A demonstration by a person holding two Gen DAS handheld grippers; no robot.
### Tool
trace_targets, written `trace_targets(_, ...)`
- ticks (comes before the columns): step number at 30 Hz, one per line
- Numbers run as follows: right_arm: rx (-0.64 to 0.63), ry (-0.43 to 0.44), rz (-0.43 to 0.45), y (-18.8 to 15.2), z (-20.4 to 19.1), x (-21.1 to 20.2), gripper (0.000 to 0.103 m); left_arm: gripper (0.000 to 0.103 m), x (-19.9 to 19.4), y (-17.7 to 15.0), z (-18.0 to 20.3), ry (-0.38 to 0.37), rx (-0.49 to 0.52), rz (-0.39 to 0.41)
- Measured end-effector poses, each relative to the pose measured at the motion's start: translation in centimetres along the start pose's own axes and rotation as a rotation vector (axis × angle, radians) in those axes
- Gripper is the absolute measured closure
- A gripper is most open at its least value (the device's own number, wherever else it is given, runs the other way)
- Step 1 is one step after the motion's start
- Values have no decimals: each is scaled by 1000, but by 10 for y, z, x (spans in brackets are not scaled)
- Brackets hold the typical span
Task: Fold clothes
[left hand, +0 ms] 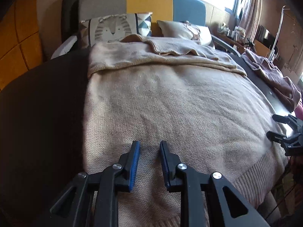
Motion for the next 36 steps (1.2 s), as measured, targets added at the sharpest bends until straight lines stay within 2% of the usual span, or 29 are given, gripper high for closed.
trace_targets(4,33,-3,33,33,3,-3,2,81,8,25,-9,7,-35,-7)
trace_targets(7,63,2,20,55,7,16,2,81,28,42,-18,26,-63,-37)
trace_targets(10,47,-18,-33,58,7,44,2,81,43,50,-24,34,-78,-34)
trace_targets(11,44,-24,-86,53,8,61,2,80,47,52,-25,34,-77,-33)
trace_targets(21,49,-32,-72,54,17,73,0,75,56,60,-34,10,-67,7)
trace_targets(30,38,-23,-69,49,18,64,0,75,34,30,-32,37,-63,29)
trace_targets(32,42,-39,-75,49,19,61,0,75,29,29,-33,46,-78,9)
trace_targets(33,51,-56,-70,49,17,54,0,75,25,27,-32,51,-89,-5)
trace_targets(36,56,-8,-7,42,8,28,0,75,5,16,-25,45,-96,9)
Point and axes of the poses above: each gripper's, at about its wrist camera, not at the fingertips, and x roughly the way its jaws point, z to its right, y to its top, the point moved 6 cm from there along x, roughly the way its jaws point, and after that the axes turned 13 degrees about x, right-handed, at the moved point
